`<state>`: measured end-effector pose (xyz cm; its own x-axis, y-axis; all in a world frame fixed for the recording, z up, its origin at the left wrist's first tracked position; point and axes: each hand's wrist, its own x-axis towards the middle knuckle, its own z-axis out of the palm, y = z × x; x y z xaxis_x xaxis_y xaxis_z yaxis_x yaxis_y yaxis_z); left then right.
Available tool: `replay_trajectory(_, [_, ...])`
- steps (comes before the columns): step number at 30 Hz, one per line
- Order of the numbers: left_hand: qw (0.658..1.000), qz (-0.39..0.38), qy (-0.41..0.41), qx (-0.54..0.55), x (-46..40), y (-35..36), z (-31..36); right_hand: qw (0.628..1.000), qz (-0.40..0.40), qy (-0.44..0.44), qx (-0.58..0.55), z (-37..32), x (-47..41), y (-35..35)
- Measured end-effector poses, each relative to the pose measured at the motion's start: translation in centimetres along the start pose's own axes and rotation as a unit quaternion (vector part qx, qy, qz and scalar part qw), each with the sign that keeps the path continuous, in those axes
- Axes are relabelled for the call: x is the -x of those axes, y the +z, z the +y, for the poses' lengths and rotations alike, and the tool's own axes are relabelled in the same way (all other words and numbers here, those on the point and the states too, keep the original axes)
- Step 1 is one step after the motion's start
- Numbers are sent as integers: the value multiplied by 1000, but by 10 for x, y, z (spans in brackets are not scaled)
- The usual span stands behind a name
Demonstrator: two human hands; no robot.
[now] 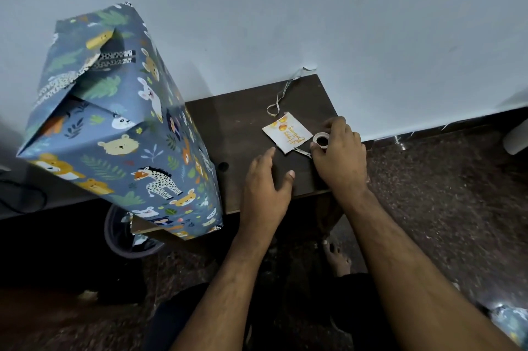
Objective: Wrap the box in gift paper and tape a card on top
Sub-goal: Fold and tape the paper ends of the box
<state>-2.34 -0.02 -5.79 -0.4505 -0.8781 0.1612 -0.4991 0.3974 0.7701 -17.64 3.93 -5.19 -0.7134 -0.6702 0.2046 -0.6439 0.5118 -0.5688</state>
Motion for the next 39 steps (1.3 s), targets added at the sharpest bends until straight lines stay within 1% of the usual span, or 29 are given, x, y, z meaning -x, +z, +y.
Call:
replay_trajectory(2, [1000,6,22,-11,1,0,1,998,18,-18,-49,0,-2,-3])
replay_trajectory(4, [999,17,31,9,-1,0,4,989,10,-24,-144,-5,-3,-10])
replay_trajectory(6, [997,33,13,70,-3,1,7,968,-18,-12,-248,-17,3,-19])
replay_trajectory(8, [982,36,-41,181,-4,-3,15,941,-29,1,-336,-30,17,-28])
replay_trajectory(10, [950,20,-90,297,-2,-9,25,903,-27,38,-426,-42,39,-35])
replay_trajectory(11, [939,12,-91,332,0,-13,30,877,-33,68,-475,-46,50,-38])
replay_trajectory(14, [929,-13,-37,367,6,-25,37,793,-89,158,-582,-52,74,-40])
replay_trajectory(16, [930,-35,8,366,9,-29,36,768,-121,164,-607,-54,73,-42])
replay_trajectory(18, [942,-40,54,328,10,-32,33,766,-133,142,-612,-58,65,-44])
replay_trajectory(19, [950,-34,81,301,10,-32,32,771,-134,130,-609,-59,60,-49])
replay_trajectory(21, [960,-8,121,252,6,-33,26,779,-143,116,-599,-63,53,-51])
replay_trajectory(23, [965,30,137,222,1,-34,20,785,-157,101,-590,-63,51,-45])
replay_trajectory(26, [965,51,131,223,-1,-34,16,804,-167,69,-566,-63,51,-34])
replay_trajectory(30, [971,54,113,206,1,-27,9,832,-122,24,-540,-59,48,-31])
replay_trajectory(32, [973,65,106,193,-1,-23,5,848,-121,-11,-516,-52,45,-30])
replay_trajectory(35, [977,72,96,178,-4,-21,4,855,-132,-43,-500,-42,42,-30])
replay_trajectory(39, [975,76,81,192,-5,-24,0,869,-148,-60,-468,-36,36,-26])
